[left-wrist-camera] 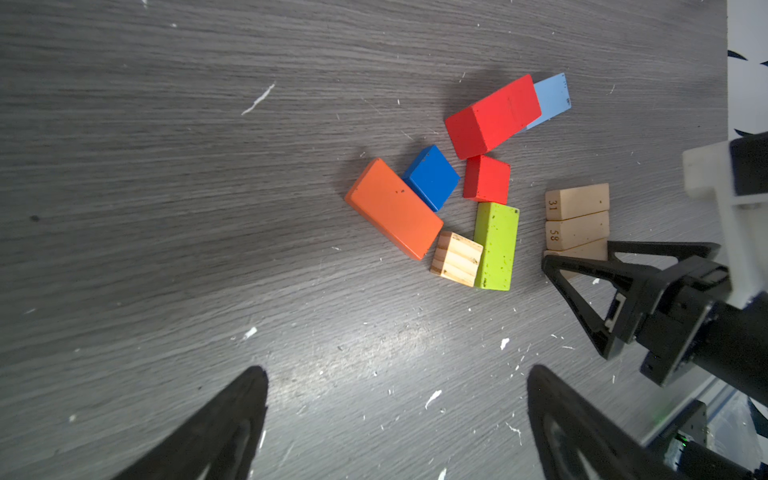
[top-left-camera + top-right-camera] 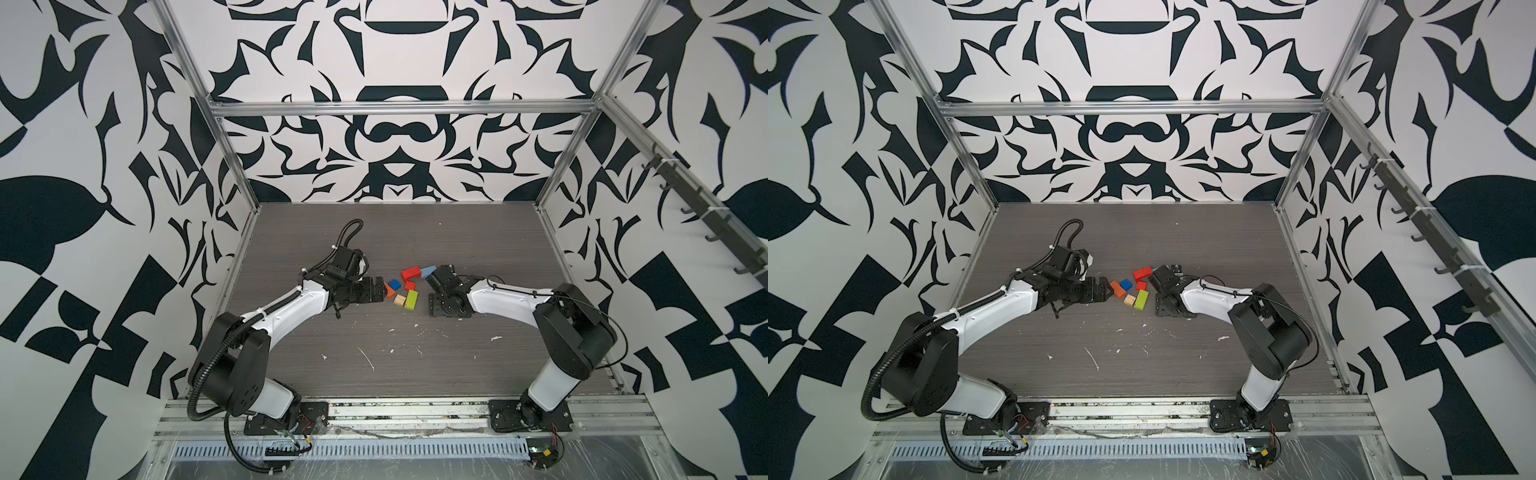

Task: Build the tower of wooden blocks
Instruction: 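Lower the bar marked 29 beside the two bars and align it with the right gripper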

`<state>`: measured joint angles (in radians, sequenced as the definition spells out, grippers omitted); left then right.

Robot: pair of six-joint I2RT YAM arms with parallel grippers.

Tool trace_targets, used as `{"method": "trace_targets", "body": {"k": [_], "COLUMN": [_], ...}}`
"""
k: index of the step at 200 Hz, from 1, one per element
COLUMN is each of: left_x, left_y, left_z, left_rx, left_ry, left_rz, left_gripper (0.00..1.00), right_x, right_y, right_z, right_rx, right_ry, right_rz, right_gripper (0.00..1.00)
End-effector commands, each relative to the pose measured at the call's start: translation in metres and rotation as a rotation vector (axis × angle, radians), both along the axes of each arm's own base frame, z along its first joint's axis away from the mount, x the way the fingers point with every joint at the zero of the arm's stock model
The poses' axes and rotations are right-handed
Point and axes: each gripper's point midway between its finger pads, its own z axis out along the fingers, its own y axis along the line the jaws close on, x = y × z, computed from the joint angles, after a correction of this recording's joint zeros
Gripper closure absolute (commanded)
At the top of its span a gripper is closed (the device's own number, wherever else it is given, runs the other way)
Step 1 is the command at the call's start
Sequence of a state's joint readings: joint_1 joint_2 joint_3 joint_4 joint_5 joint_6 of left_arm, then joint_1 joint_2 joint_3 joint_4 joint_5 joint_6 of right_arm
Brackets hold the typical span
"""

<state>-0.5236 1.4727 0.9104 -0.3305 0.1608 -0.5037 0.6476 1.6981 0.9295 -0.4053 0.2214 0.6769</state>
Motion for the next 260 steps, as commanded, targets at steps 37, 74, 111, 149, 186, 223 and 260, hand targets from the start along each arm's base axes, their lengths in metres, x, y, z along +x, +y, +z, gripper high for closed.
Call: {"method": "trace_targets", "body": {"k": [37,74,111,149,186,223,260], "left_x": [0.003,0.004,0.004,0.003,0.004,0.004,0.004], "left_y": [0.000,0.000,0.000,0.000,0.000,0.000,0.000], "left_z": [0.013,0.014,0.015,0.014,0.014,0.013,0.013], "left_rx": [-0.008,-0.009,-0.010,-0.009,-0.008,-0.008,-0.007], "left_ry": [-0.025,-0.026,-0.026,-0.025,-0.025,-0.022,-0.025], "left_rz": [0.000,0.001,0.001,0.002,0.003,0.002,0.001], "left_gripper": [0.00,0.00,0.00,0.00,0.00,0.00,0.00], "right_x": [-0.020,-0.020,-0.020,-0.018,-0.019,-0.020,-0.019], "right_y": [-0.023,-0.026,-0.027,-0.023,-0.016,-0.014,-0.012], "right_z": [-0.012,-0.012,-0.014,-0.016,-0.016,-0.016,-0.015], "right_rx": [-0.068,-0.070,-0.059,-0.049,-0.017,-0.012,0.000], "right_ry": [0.076,0.076,0.081,0.082,0.099,0.101,0.100], "right_rz": [-0.008,-0.007,-0.006,0.005,0.024,0.032,0.035], "right_gripper": [0.30,0.30,0.30,0.28,0.28,0.28,0.28]}}
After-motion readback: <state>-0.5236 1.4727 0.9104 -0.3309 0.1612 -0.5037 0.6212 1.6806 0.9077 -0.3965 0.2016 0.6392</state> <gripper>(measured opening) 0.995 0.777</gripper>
